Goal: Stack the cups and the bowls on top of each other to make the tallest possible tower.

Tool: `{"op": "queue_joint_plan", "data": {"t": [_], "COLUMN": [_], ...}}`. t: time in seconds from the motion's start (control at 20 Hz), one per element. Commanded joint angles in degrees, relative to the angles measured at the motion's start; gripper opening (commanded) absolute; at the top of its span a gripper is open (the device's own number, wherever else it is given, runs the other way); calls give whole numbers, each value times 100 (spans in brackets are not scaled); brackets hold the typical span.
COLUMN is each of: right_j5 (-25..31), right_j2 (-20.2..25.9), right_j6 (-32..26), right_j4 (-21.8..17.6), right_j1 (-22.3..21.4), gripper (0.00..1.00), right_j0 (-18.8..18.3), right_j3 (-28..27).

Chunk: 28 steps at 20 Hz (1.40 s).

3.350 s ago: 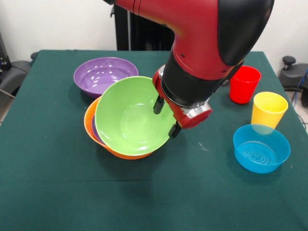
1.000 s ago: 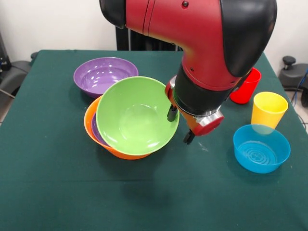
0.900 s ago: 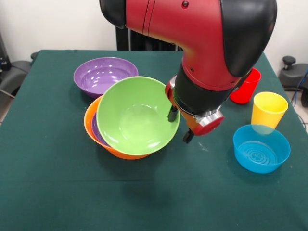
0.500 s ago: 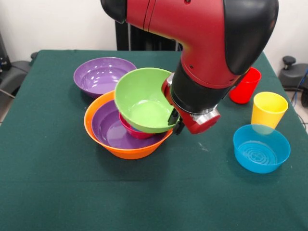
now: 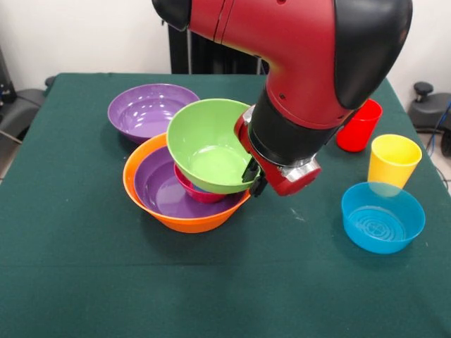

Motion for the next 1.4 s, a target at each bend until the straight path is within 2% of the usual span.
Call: {"op": "queue_joint_plan", "data": {"t": [0.05, 0.2, 0.35, 0.6, 1.1, 1.4], "right_j5": [496, 878, 1004, 1035, 571, 9], "right_j2": [273, 191, 153, 151, 291, 406], "right_j6": [-62, -109, -87, -57, -73, -112], "right_j4": [-362, -338, -322, -307, -300, -342], "right_j1": [142, -152, -434, -570, -454, -416], "gripper": [0, 0, 0, 0, 0, 0], "right_j0": [42, 76, 148, 207, 173, 135], "right_j3": [52, 83, 239, 296, 423, 822]}}
